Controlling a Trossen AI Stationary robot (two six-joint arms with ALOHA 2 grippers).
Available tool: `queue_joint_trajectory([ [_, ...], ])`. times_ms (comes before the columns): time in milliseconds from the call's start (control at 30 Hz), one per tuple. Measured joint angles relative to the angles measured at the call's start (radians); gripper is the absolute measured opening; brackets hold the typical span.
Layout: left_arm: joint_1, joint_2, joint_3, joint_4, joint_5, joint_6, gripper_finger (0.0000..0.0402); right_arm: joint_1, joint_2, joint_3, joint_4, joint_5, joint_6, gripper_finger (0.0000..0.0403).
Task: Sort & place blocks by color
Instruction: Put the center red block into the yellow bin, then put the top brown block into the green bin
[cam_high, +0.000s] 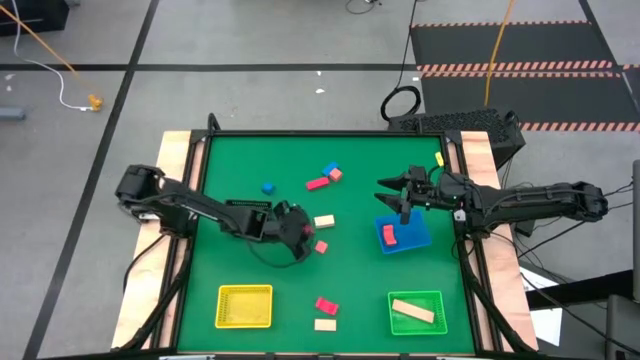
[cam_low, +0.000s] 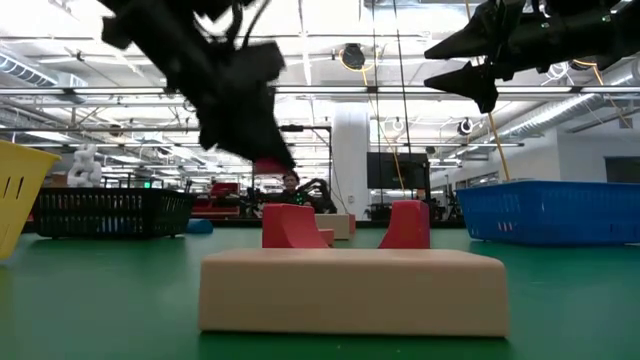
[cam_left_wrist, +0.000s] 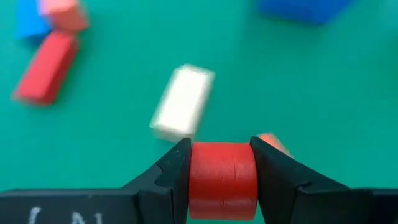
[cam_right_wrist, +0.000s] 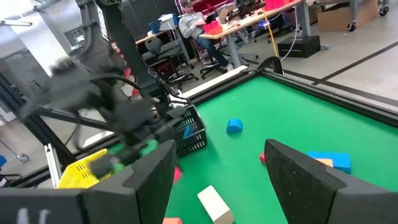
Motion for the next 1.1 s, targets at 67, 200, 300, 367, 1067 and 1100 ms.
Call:
queue_joint_trajectory([
  [67,-0.027,-0.036,0.001,-0.013,0.051,0.0,0.0134,0.0,0.001,0.0,0.0,0.0,0.0,0.0238],
  [200,-0.094,-0.103,0.002,-0.077,0.116,-0.072,0.0134,0.0,0.0,0.0,0.001,0.0,0.0,0.0238],
  [300,-0.149,-0.155,0.002,-0.174,0.119,-0.206,0.0134,0.0,0.0,0.0,0.001,0.0,0.0,0.0238],
  [367,-0.196,-0.194,0.0,-0.269,0.119,-0.309,0.0134,0.0,0.001,0.0,0.003,0.0,0.0,0.0238],
  [1067,-0.485,-0.249,0.0,-0.643,0.437,-0.72,0.0155,0.0,0.0,0.0,0.0,0.0,0.0,0.0238],
  [1100,-0.492,-0.249,0.0,-0.643,0.45,-0.717,0.0144,0.0,0.0,0.0,0.0,0.0,0.0,0.0238],
])
